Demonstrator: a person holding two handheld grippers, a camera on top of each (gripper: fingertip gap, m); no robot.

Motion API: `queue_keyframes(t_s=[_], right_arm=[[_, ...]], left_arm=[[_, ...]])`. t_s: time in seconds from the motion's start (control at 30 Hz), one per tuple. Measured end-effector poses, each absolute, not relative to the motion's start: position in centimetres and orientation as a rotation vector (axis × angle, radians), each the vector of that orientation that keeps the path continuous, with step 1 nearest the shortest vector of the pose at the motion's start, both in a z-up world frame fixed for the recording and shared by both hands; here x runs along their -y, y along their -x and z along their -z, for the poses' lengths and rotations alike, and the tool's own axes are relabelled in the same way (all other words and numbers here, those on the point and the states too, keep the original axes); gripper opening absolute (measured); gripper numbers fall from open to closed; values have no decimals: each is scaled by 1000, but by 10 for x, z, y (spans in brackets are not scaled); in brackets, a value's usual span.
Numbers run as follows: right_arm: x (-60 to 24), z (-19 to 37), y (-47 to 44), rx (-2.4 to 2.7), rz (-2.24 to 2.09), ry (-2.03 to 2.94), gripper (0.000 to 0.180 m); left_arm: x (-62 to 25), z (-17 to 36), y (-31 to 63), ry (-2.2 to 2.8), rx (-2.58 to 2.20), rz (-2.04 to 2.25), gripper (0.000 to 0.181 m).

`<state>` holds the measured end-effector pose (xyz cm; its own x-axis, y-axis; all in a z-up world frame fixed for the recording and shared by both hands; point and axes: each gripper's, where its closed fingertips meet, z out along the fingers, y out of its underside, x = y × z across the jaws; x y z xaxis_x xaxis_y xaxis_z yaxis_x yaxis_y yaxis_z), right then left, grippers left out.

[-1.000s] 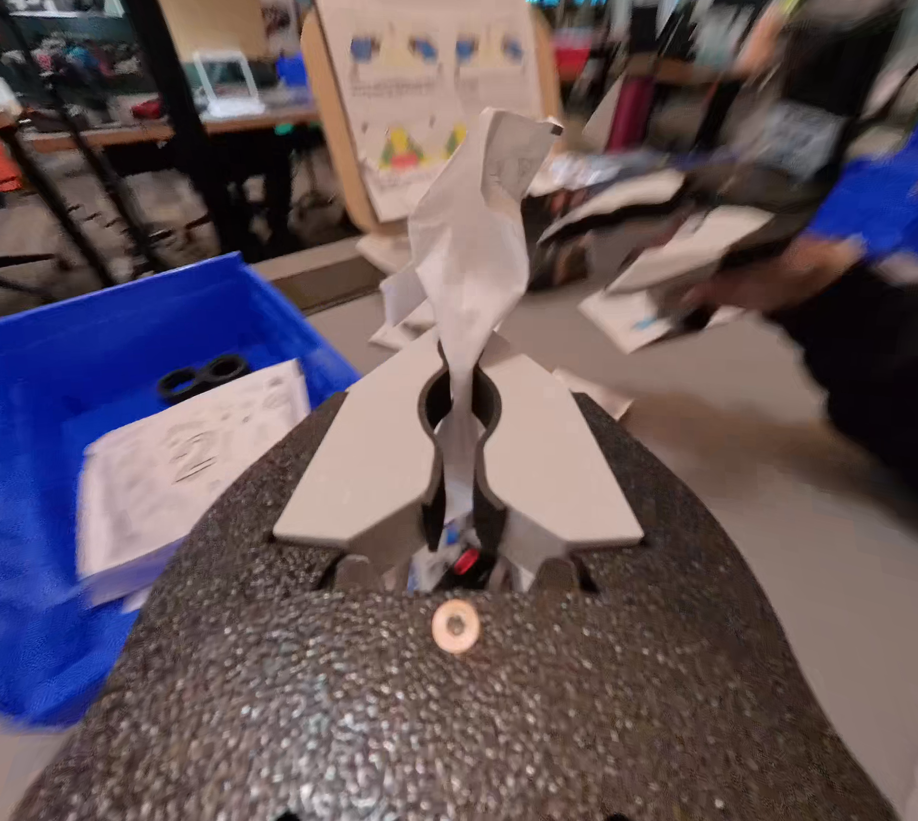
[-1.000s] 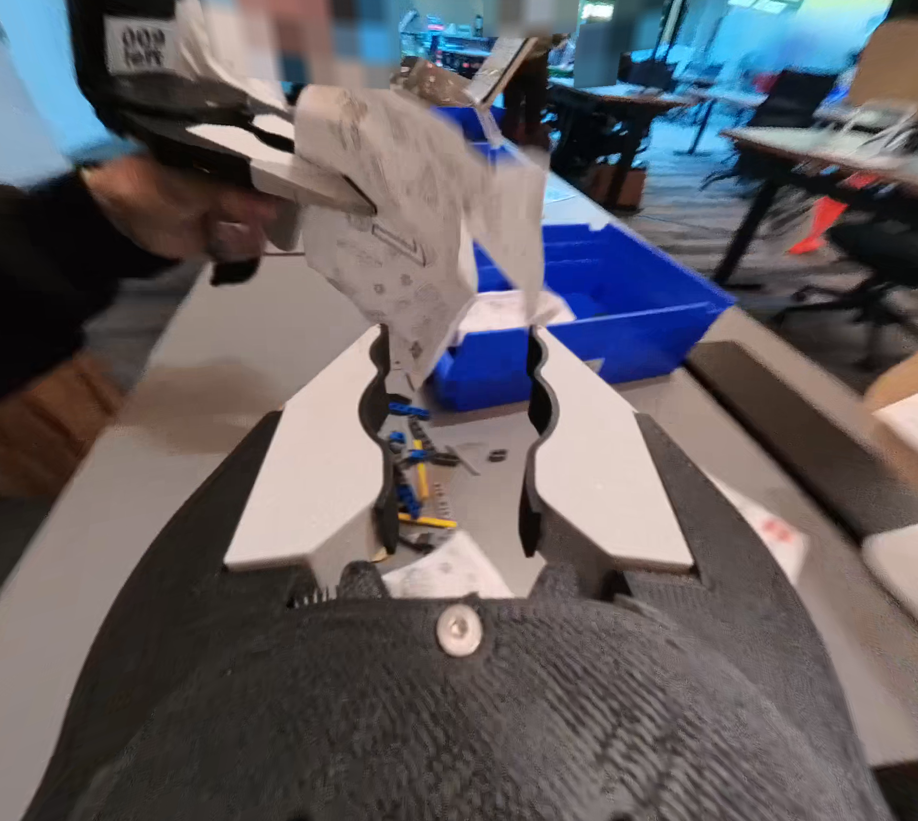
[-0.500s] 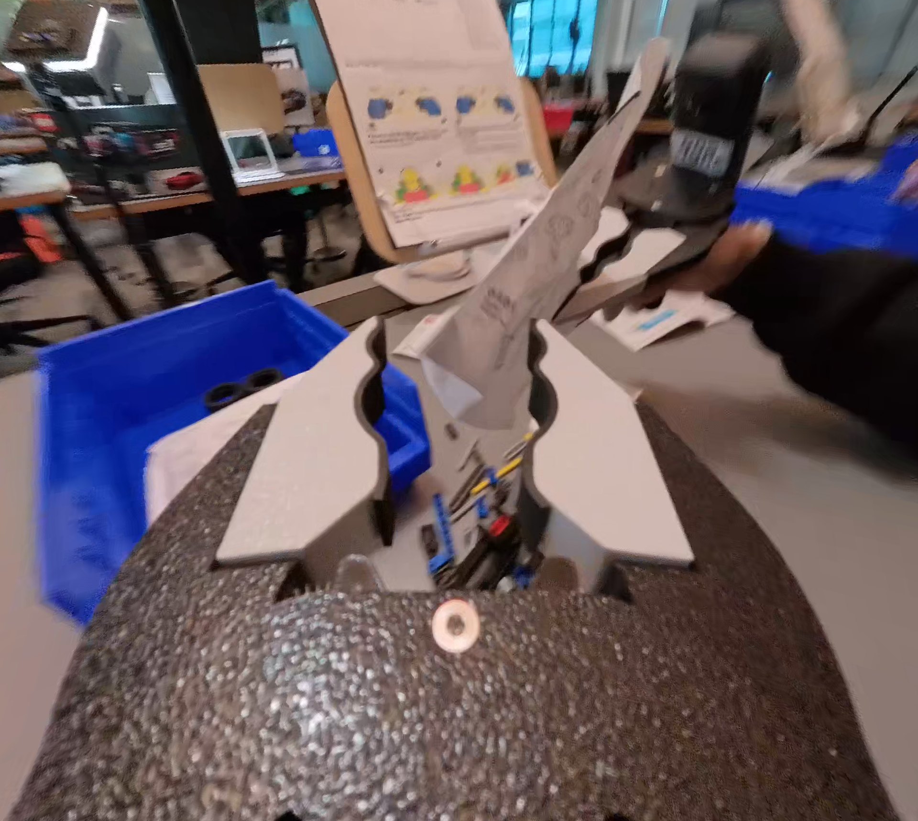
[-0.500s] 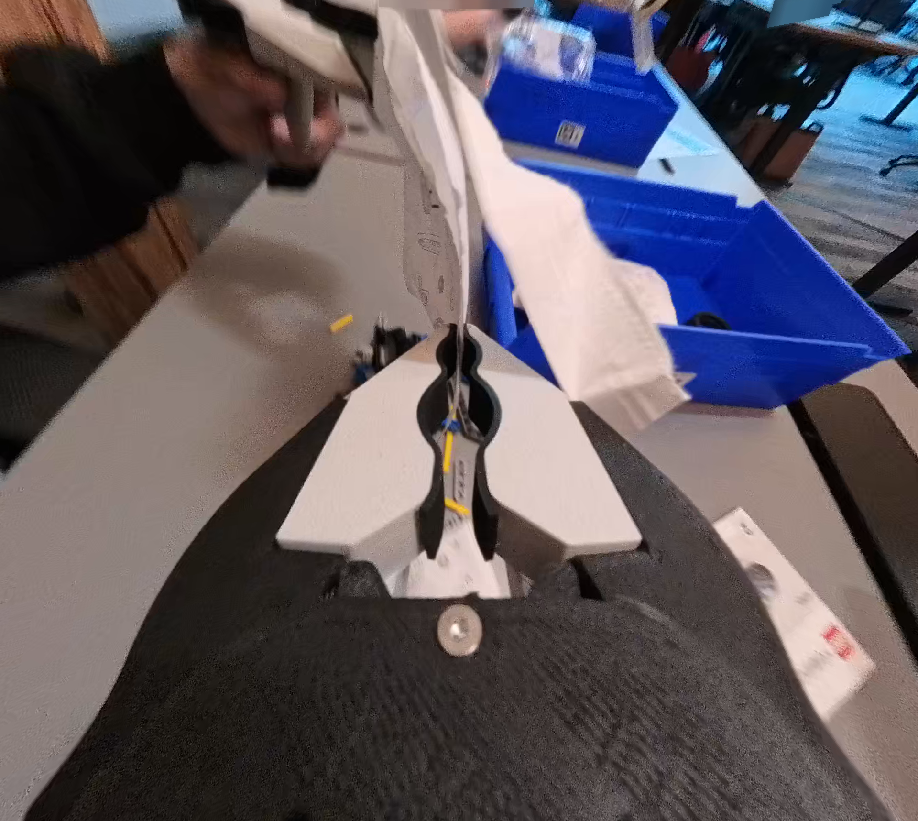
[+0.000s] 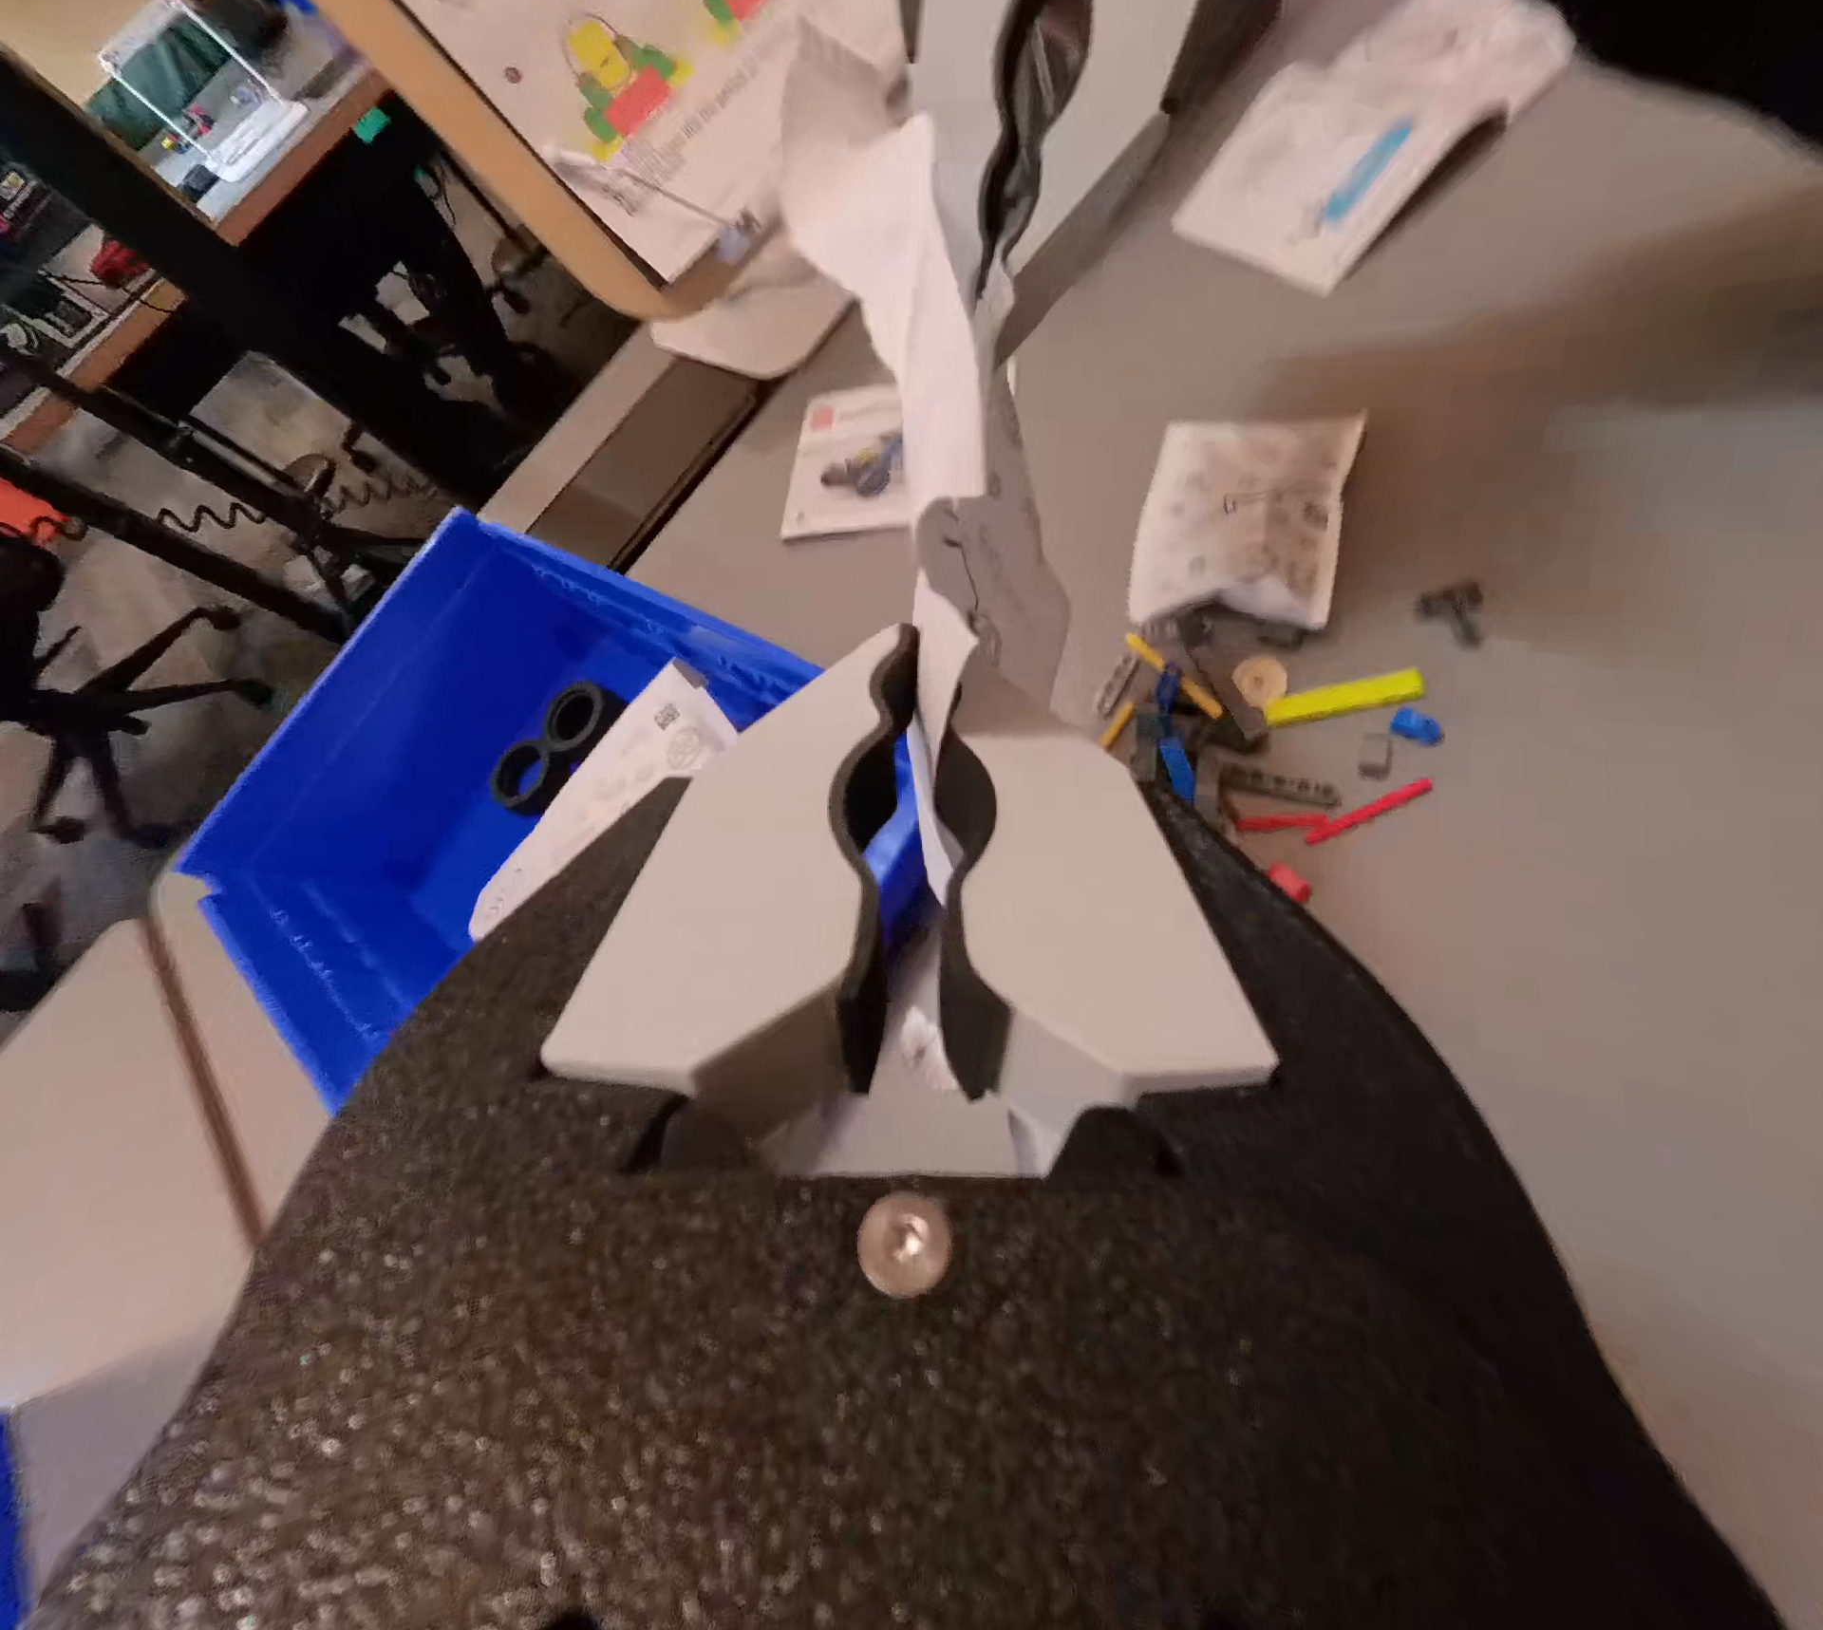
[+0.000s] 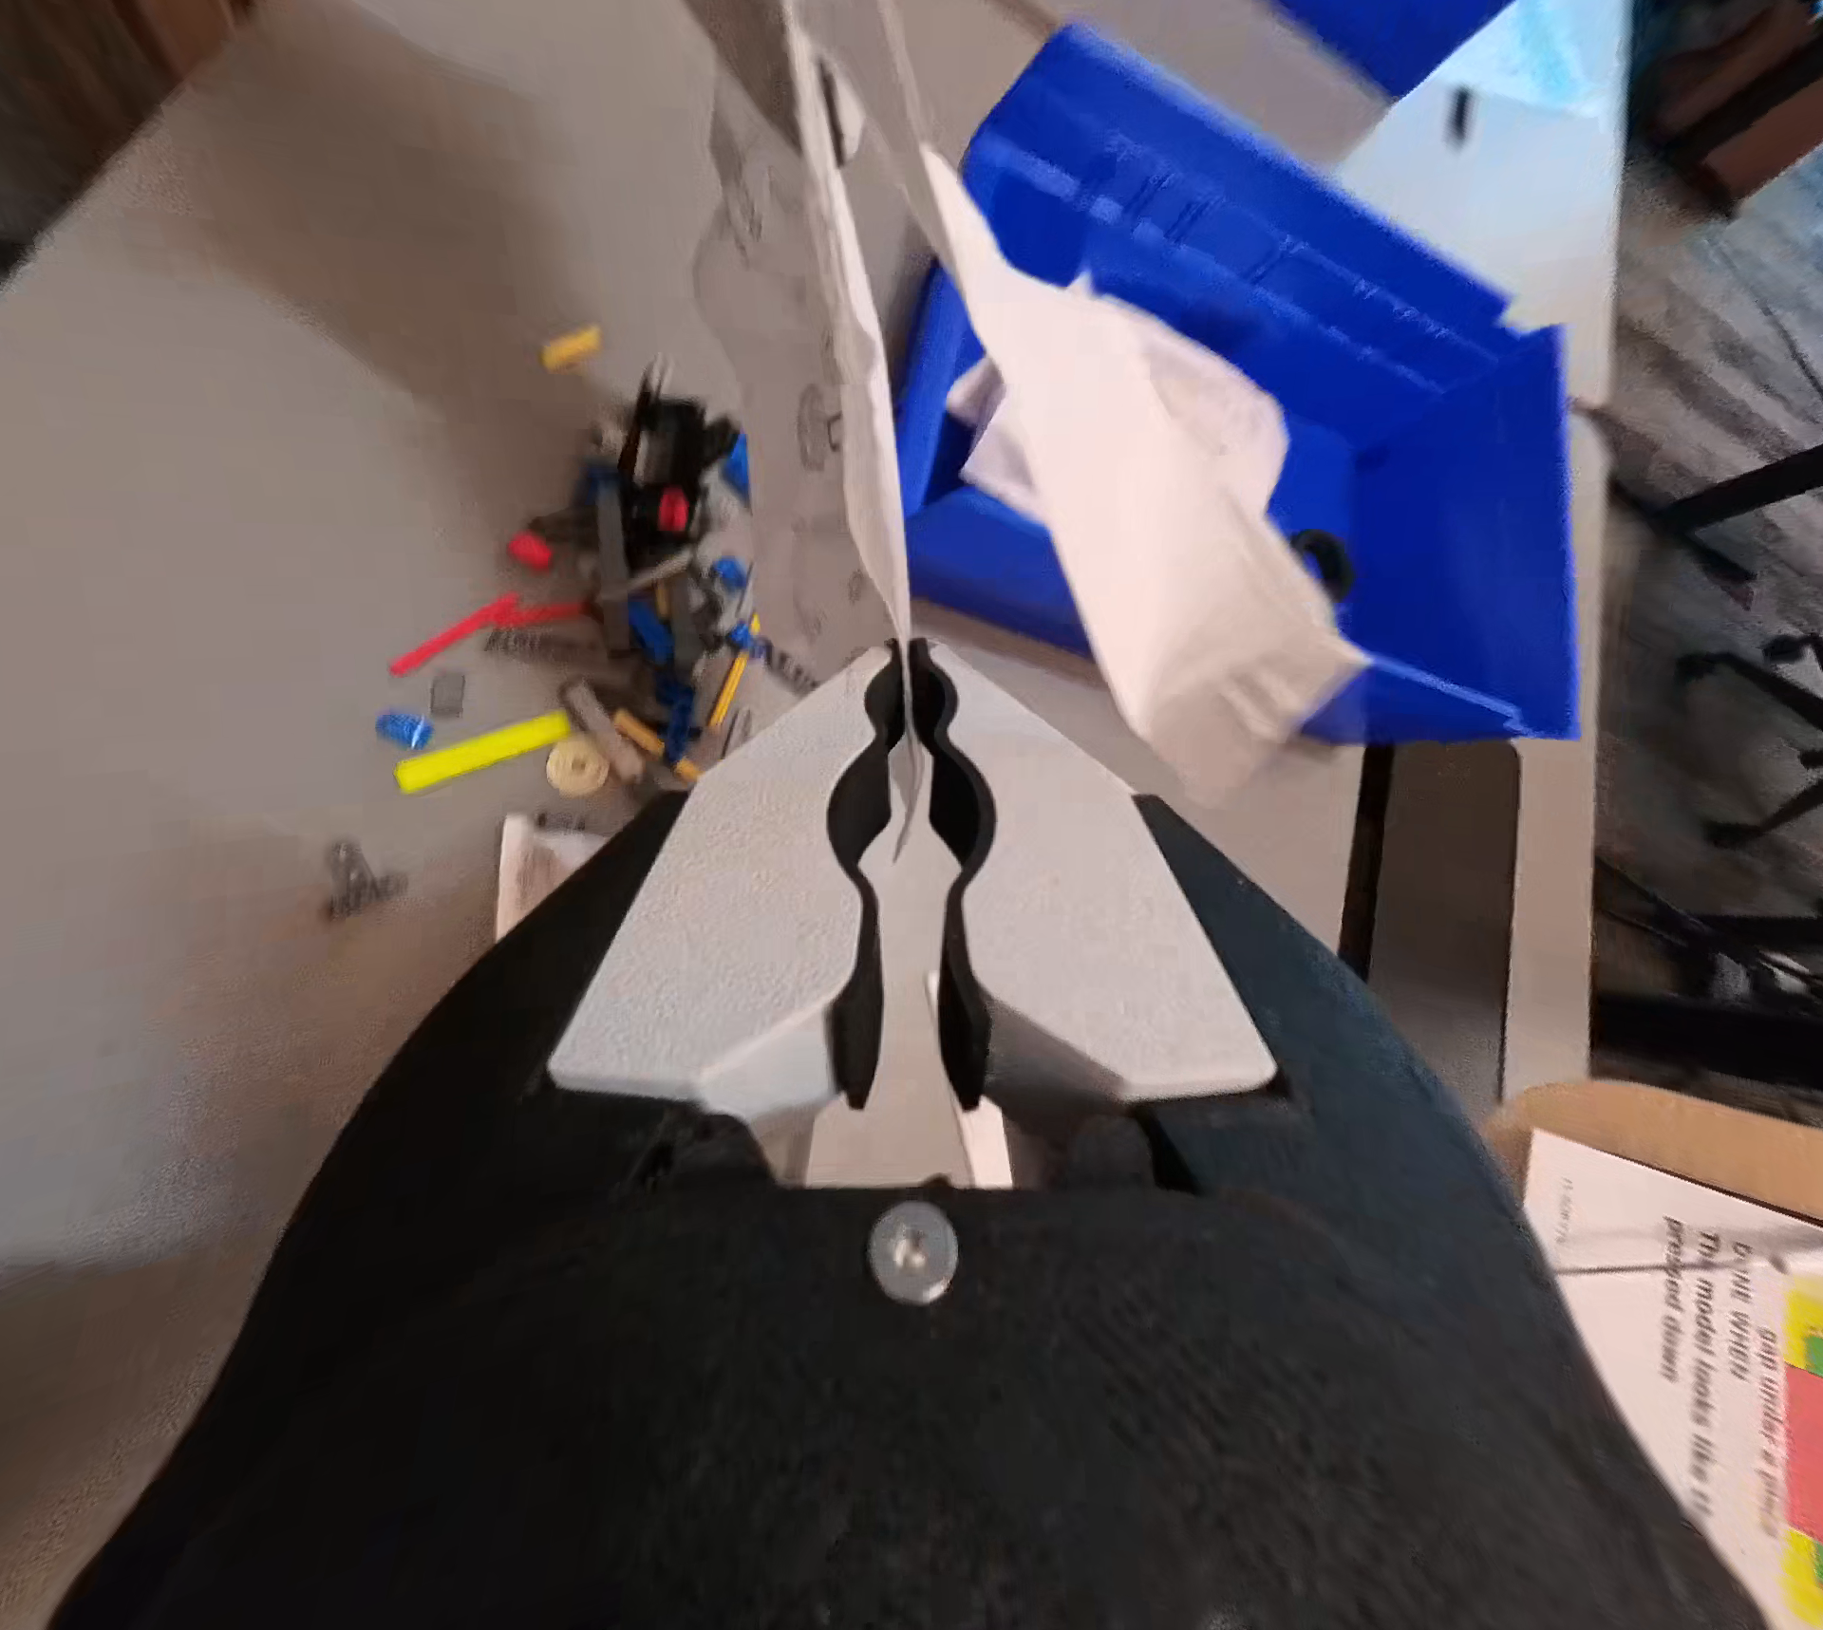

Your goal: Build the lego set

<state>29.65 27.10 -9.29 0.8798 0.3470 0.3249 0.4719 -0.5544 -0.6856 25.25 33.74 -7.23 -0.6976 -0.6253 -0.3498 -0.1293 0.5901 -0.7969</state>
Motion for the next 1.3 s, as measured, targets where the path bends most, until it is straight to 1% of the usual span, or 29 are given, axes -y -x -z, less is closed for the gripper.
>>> queue_keyframes(t_s=[0.07, 0.13, 0.27, 0.37, 0.4, 0.5, 0.6, 0.77, 0.83, 0.9, 0.93, 1.0, 1.03, 1.1, 1.13, 1.17, 1.2, 1.23, 1.3], right_arm=[[-274, 68, -302, 515, 98, 2068, 0], [-277, 56, -314, 470, 114, 2016, 1], [-287, 43, -354, 364, 432, 1953, 13], [-285, 47, -363, 234, 453, 1937, 29], [-285, 52, -362, 191, 435, 1936, 34], [-287, 81, -347, 175, 352, 1975, 34], [-282, 107, -337, 178, 363, 2031, 35], [-278, 135, -324, 79, 284, 2064, 34], [-281, 144, -333, -25, 276, 2078, 33], [-290, 151, -351, -180, 277, 2081, 34], [-298, 157, -351, -210, 210, 2089, 41], [-319, 157, -333, -266, -60, 2048, 70], [-330, 151, -327, -319, -156, 1986, 74], [-342, 153, -333, -412, -93, 1961, 63], [-347, 158, -338, -437, -28, 1976, 63], [-354, 159, -336, -445, -37, 1965, 55], [-362, 159, -334, -454, -70, 1959, 38], [-367, 159, -336, -468, -56, 1961, 32], [-376, 159, -342, -471, 7, 1978, 30]], left_arm=[[-344, 59, -259, 634, -2163, 1184, 0], [-353, 51, -268, 647, -2144, 1239, 0], [-389, 37, -301, 670, -2065, 1198, 0], [-447, 31, -347, 818, -1970, 1106, 0], [-464, 35, -363, 887, -1975, 1084, 0], [-505, 59, -408, 1088, -2029, 981, 0], [-528, 88, -443, 1280, -2017, 897, 0], [-559, 134, -468, 1429, -1906, 611, 0], [-566, 140, -470, 1441, -1837, 573, 7], [-568, 143, -466, 1486, -1811, 572, 21], [-570, 145, -462, 1508, -1805, 570, 32], [-573, 147, -450, 1597, -1782, 583, 60], [-572, 146, -441, 1646, -1775, 605, 67], [-567, 136, -420, 1658, -1754, 671, 63], [-567, 131, -408, 1645, -1724, 696, 59], [-568, 129, -396, 1640, -1703, 715, 57], [-567, 129, -383, 1651, -1691, 736, 57], [-566, 130, -371, 1665, -1674, 765, 56], [-565, 137, -349, 1684, -1653, 814, 50]])
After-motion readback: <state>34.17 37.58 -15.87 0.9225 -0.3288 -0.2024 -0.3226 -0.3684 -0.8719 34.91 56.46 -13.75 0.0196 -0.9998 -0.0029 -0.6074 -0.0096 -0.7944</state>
